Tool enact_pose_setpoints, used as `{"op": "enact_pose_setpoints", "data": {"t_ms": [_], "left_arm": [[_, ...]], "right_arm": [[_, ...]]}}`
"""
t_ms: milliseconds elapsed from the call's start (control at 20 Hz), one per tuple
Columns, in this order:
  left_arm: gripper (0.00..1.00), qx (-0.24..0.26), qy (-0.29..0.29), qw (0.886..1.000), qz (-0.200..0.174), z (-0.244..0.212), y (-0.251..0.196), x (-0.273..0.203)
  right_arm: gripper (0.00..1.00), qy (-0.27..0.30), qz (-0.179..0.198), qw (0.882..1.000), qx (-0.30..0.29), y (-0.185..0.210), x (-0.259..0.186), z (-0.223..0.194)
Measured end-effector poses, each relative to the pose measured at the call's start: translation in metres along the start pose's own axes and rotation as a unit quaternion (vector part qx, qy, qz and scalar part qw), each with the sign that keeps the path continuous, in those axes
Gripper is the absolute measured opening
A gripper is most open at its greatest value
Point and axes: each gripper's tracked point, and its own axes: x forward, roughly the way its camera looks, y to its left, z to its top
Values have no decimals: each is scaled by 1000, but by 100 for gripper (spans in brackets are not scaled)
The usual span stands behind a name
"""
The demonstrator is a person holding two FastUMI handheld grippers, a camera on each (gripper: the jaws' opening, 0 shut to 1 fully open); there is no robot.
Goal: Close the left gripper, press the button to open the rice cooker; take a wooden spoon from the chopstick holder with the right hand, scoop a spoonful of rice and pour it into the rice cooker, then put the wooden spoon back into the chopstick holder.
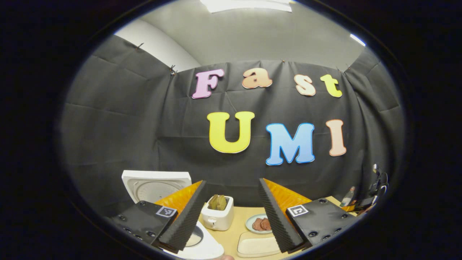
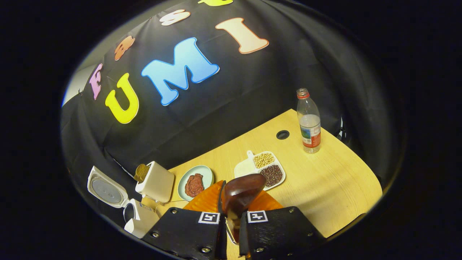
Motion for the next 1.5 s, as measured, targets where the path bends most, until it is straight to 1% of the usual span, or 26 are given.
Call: {"op": "enact_pose_setpoints", "data": {"t_ms": [350,450,550,600,700,750,800,850,900,950,1000,1050,1100,1150,1200,1250,1300,1350,1450,1500], "left_arm": [[94,-11,9,1000,9,-3,6,-14],[94,-3,7,1000,10,1,6,-15],[94,9,4,1000,11,5,6,-16],[95,13,2,1000,11,5,6,-17],[94,16,3,1000,8,4,4,-17],[94,16,3,1000,8,3,4,-16],[94,14,2,1000,7,3,6,-16],[94,9,1,1000,7,3,6,-16],[94,4,1,1000,6,2,6,-15],[94,-1,3,1000,6,0,7,-13],[94,-7,4,1000,5,0,7,-10],[94,-14,4,1000,2,-1,5,-9],[94,-18,3,1000,0,-1,4,-7],[94,-21,1,1000,-2,0,2,-5],[95,-22,-1,1000,-7,0,-2,-2],[96,-23,-2,1000,-12,0,-5,-1],[97,-22,-1,1000,-17,0,-8,2],[98,-21,1,1000,-20,-3,-9,4],[95,-21,11,999,-26,-9,-12,9],[96,-25,16,999,-28,-12,-13,11]], "right_arm": [[13,17,-20,999,-21,-8,25,-22],[13,21,-34,999,-24,-12,31,-32],[13,22,-41,998,-35,-10,34,-41],[13,26,-42,998,-43,-8,37,-46],[14,27,-58,996,-58,-10,40,-52],[15,23,-60,996,-62,-9,39,-52],[19,21,-53,996,-66,-7,37,-51],[21,17,-46,996,-68,-4,36,-50],[25,12,-49,996,-73,-7,33,-46],[27,4,-55,995,-77,-11,29,-41],[29,2,-48,996,-81,-9,27,-37],[36,0,-54,995,-88,-12,24,-36],[56,-7,-65,993,-97,-16,16,-27],[59,-15,-74,992,-101,-20,8,-21],[58,-27,-78,991,-102,-22,2,-14],[51,-39,-79,991,-103,-53,17,15],[59,-47,-77,990,-107,-50,8,23],[59,-58,-71,990,-110,-45,-2,32],[59,-89,-57,987,-120,-29,-24,57],[59,-103,-48,986,-125,-18,-35,70]]}}
